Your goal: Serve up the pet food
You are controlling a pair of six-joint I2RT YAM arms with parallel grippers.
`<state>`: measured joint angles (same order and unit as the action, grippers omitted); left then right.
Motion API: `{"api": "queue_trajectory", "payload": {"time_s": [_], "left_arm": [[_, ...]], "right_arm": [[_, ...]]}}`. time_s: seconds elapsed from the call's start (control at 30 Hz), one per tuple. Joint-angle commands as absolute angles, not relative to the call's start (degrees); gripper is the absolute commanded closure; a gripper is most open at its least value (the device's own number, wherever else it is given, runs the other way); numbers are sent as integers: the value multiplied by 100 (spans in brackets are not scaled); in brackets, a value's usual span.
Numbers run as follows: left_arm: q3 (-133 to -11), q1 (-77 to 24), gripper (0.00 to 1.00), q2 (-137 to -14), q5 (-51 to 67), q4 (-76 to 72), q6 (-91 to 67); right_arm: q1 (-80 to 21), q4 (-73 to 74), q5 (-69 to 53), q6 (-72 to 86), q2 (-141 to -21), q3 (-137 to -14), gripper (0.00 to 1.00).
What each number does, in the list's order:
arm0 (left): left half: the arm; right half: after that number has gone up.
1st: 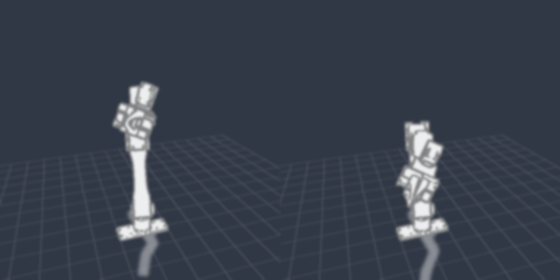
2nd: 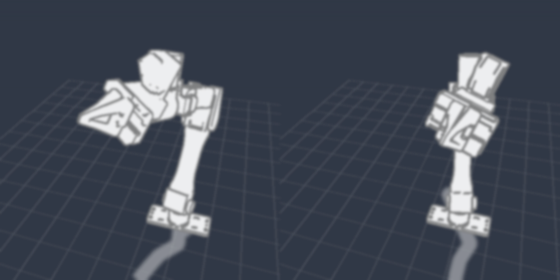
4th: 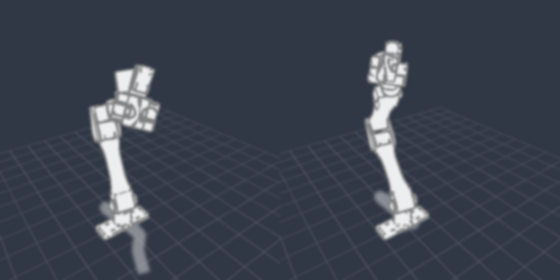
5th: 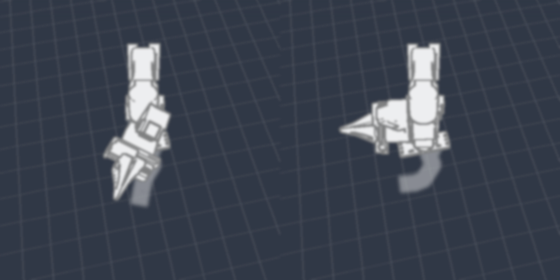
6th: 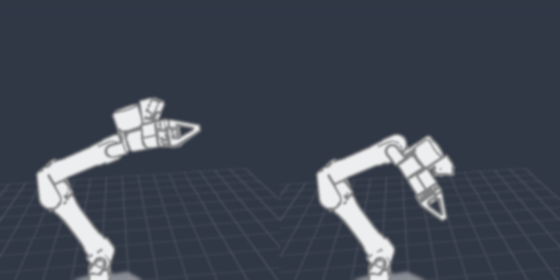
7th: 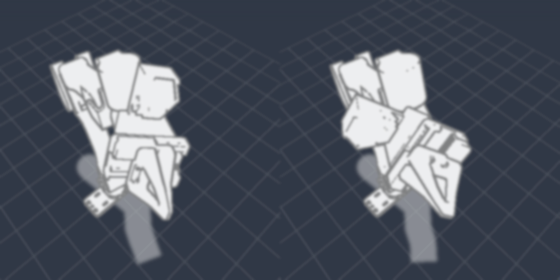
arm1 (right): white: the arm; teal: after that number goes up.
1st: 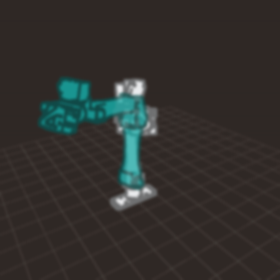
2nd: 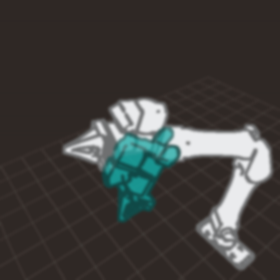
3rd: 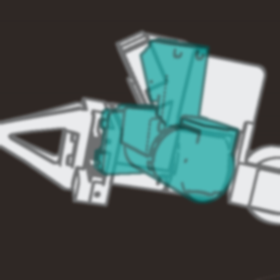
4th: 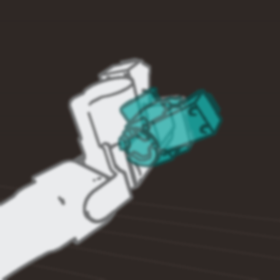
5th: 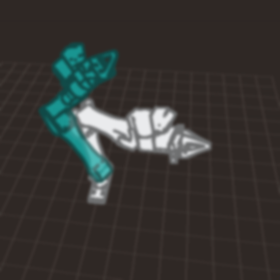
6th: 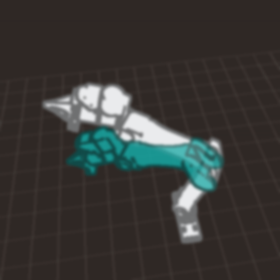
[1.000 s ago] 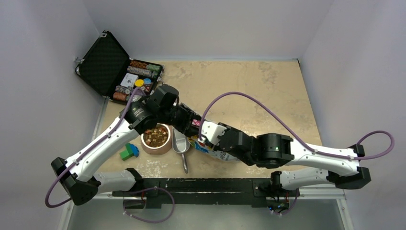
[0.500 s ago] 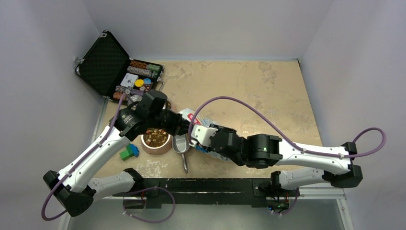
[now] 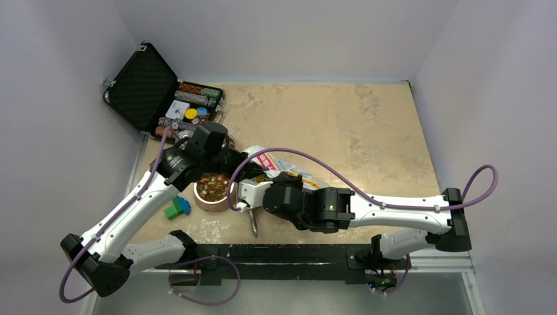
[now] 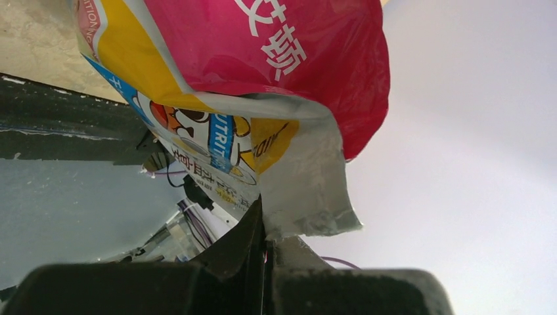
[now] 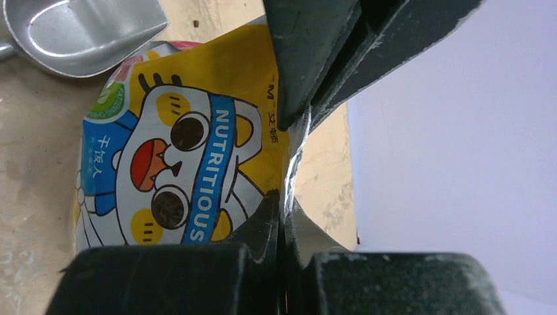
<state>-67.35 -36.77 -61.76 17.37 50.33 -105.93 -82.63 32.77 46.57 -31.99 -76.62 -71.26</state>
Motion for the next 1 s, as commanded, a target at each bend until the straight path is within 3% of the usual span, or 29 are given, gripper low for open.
{"api": "queue_trajectory", "payload": {"time_s": [0.0,0.2,0.43,0.6,0.97], "left_arm": [[-6680,-3615,100,-5935,1705,4986,-10790],[-6709,-3510,100,-5933,1694,5346,-10741],[-7391,-2989,100,-6389,1931,6601,-10171],[-7534,-2956,100,-6452,1841,6510,-10103],[-7677,-2897,100,-6593,1784,6526,-9997]], "right_arm": [[-8212,3785,4811,-2575,-7505,-8007,100],[-8209,4126,4597,-1919,-6919,-7834,100],[-8200,5489,4595,-422,-6188,-7153,100],[-8233,6514,4666,720,-5738,-7022,100],[-8279,7387,4506,954,-5033,-7155,100]]}}
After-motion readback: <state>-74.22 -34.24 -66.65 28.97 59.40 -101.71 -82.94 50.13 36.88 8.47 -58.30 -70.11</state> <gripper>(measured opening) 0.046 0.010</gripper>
